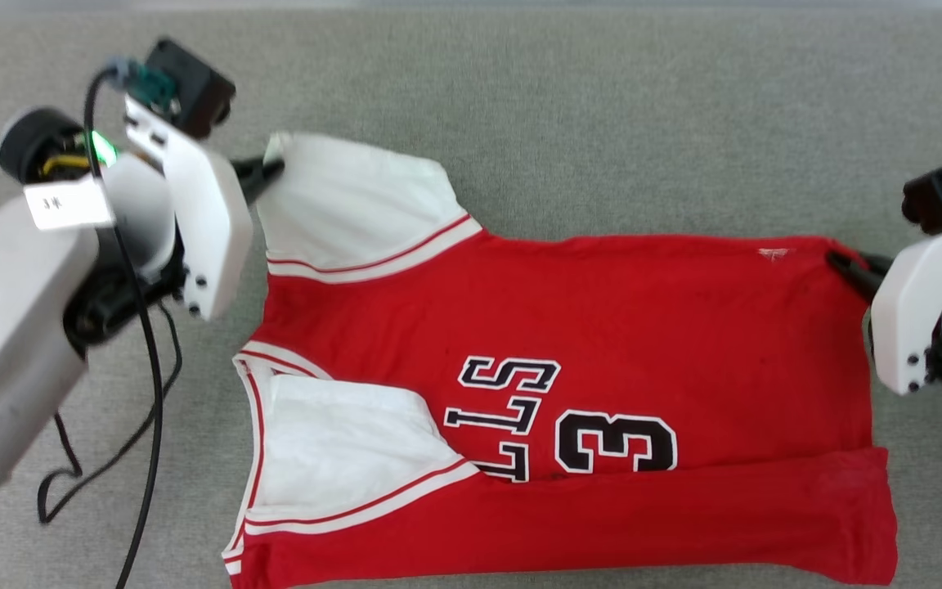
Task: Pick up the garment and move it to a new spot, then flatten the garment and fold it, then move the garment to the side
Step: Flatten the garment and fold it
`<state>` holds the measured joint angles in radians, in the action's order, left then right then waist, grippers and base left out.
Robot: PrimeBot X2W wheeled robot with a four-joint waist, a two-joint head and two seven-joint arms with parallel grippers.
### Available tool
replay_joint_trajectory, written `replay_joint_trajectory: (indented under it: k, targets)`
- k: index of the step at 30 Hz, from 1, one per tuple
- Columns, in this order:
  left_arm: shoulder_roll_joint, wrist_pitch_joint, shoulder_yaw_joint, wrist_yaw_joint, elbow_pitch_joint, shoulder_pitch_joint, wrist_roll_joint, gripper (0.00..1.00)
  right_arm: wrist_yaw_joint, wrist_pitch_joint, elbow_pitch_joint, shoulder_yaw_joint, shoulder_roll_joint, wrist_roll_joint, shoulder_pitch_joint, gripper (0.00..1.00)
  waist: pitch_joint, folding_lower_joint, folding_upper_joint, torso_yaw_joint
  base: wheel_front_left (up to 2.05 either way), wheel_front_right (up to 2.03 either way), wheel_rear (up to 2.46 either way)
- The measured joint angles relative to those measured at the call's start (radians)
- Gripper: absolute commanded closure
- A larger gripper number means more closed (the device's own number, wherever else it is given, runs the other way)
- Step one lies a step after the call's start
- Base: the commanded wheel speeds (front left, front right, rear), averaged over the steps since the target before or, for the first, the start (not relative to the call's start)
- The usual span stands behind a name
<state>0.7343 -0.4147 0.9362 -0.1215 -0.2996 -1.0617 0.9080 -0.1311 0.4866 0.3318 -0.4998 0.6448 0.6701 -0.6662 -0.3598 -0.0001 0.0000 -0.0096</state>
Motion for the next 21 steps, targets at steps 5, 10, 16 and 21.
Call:
replay_joint_trajectory:
  k: [5,10,16,21]
  targets:
    - [0.046,0.024,0.013,0.035,0.078,0.108,0.014,1.00,0.000,-0.039,-0.029,0.017,0.002,0.001,0.092,1.00,0.066,0.0000,0.0000,0.002,0.00,0.00,0.00]
    - [0.091,0.046,0.022,0.089,0.174,0.230,0.050,1.00,0.000,-0.058,-0.066,0.044,0.008,0.006,0.200,1.00,0.125,0.0000,0.0000,0.010,0.00,0.00,0.00]
    - [0.168,0.087,0.034,0.169,0.286,0.402,0.093,1.00,0.000,-0.073,-0.138,0.099,0.011,0.007,0.352,1.00,0.173,0.0000,0.0000,0.021,0.00,0.00,0.00]
    - [0.196,0.121,0.051,0.209,0.329,0.514,0.132,1.00,0.000,-0.061,-0.189,0.136,0.003,0.005,0.449,1.00,0.187,0.0000,0.0000,0.022,0.00,0.00,0.00]
